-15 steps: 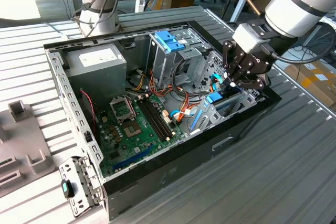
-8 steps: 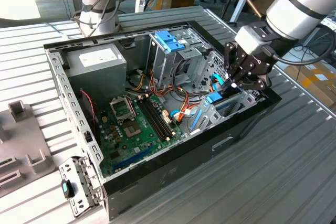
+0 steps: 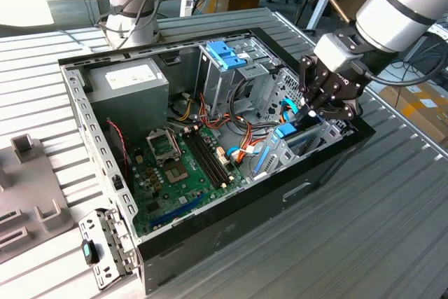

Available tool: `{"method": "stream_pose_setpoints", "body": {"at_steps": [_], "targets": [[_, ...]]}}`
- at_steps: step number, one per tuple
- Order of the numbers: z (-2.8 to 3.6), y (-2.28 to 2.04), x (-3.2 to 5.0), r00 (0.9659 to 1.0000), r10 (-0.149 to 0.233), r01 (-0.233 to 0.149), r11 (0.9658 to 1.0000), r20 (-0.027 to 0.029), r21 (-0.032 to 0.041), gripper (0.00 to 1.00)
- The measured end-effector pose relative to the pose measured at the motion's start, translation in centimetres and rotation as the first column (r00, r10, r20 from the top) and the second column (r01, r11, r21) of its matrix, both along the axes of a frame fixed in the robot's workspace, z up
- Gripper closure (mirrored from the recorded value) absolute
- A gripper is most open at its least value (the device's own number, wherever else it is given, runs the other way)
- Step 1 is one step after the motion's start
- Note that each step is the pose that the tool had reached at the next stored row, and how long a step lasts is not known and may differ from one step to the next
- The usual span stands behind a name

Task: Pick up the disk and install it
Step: 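Insert the second disk wire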

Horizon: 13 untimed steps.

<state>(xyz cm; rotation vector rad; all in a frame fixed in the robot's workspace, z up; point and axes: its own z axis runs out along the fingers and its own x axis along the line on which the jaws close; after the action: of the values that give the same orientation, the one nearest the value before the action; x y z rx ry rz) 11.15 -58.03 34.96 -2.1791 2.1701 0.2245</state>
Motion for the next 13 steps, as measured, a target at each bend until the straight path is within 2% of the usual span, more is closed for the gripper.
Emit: {"method": "stream_pose_setpoints", "body": {"at_steps": [2, 3, 5, 13], "targets": [[0.57, 0.0, 0.05, 1.0, -0.001, 0.001, 1.0, 0.0, 0.0015, 0.89], [0.97, 0.0, 0.18, 1.0, -0.001, 0.001, 1.0, 0.0, 0.0069, 0.89], [1.29, 0.0, 0.47, 1.0, -0.001, 0.001, 0.9999, -0.0001, 0.0129, 0.89], [2.1, 0.0, 3.12, 1.0, -0.001, 0.001, 0.999, -0.0029, 0.0444, 0.89]]}}
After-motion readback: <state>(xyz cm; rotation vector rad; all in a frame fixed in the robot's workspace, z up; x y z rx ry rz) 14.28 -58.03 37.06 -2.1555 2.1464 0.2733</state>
